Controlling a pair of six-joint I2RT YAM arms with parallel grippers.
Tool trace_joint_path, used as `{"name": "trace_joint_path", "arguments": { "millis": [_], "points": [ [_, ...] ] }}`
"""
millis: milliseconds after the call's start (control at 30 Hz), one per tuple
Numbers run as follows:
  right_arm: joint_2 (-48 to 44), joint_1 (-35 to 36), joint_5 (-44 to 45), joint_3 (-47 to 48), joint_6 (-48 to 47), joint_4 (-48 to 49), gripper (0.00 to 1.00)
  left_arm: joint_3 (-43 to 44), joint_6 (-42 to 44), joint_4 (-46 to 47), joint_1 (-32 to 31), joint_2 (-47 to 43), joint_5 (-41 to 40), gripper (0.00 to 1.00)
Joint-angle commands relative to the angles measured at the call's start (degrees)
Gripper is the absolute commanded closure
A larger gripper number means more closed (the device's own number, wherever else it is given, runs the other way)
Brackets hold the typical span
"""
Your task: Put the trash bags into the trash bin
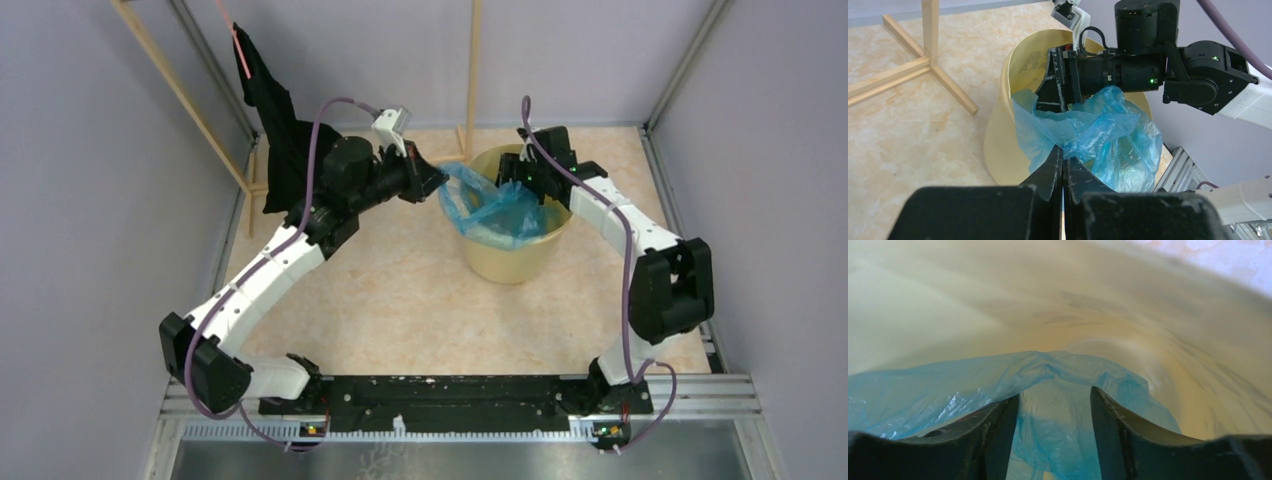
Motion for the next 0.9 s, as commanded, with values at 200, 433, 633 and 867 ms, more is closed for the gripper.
{"name": "trace_joint_path", "arguments": {
  "millis": [200,433,633,867],
  "points": [
    [-20.5,-0.14,12.61,8.58,-8.09,-10.62,0.11,4.81,4.74,-0.9,0.3,2.35,0.65,1.0],
    [-29.2,0.29,9.37,8.04,-13.91,-14.45,0.12,3.41,4.47,0.37,0.38,0.82,0.81,1.0],
    [-33.62,5.18,-4.21,2.82,-17.4,-7.26,0.3,3.39,3.84,0.47,0.4,0.13,1.55,1.0],
    [-30.27,12.87,7.13,1.82,-19.9,-6.02,0.25,3.71,3.41,0.11,0.35,-0.22,1.91,1.0]
  ]
}}
